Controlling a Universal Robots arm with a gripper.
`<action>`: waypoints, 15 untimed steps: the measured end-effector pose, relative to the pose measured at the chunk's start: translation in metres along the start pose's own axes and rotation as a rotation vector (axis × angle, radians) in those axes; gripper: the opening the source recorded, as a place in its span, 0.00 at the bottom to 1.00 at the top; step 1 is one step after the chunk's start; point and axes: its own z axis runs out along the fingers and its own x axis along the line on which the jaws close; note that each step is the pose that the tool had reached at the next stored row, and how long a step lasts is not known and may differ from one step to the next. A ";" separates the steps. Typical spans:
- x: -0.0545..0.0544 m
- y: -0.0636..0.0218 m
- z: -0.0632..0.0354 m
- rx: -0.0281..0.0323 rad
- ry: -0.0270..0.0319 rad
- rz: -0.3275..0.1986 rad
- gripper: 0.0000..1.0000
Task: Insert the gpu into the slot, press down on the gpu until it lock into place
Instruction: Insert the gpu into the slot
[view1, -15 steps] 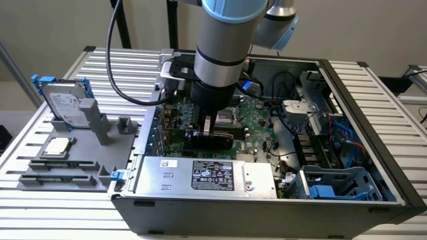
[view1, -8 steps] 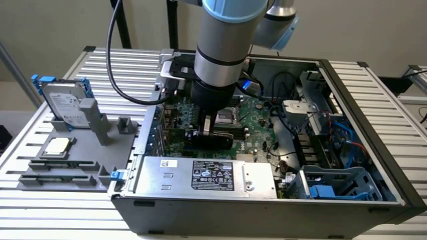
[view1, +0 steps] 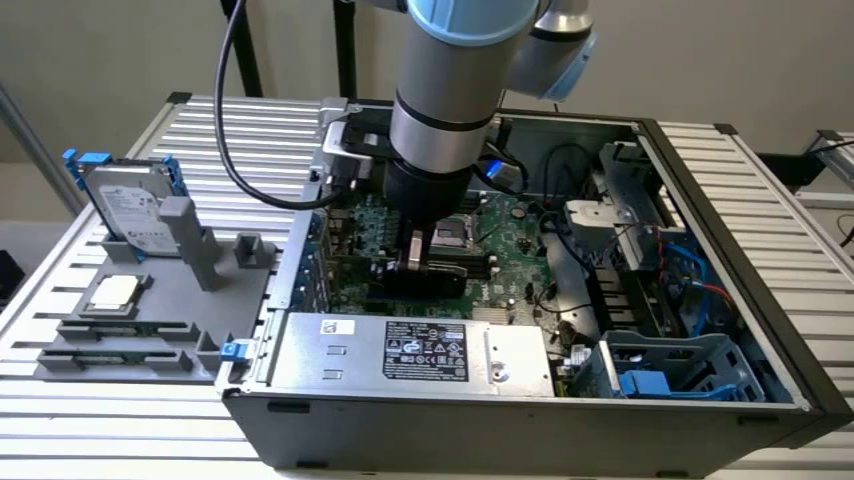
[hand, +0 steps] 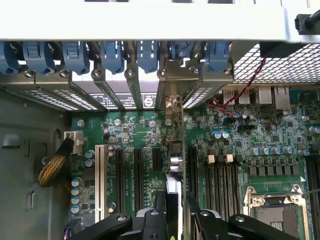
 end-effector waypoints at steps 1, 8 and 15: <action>0.000 0.0000 0.0001 -0.0002 -0.0004 0.000 0.26; 0.001 -0.0005 0.0034 -0.0063 -0.0002 0.000 0.26; 0.001 -0.0005 0.0044 -0.0115 -0.0001 0.000 0.26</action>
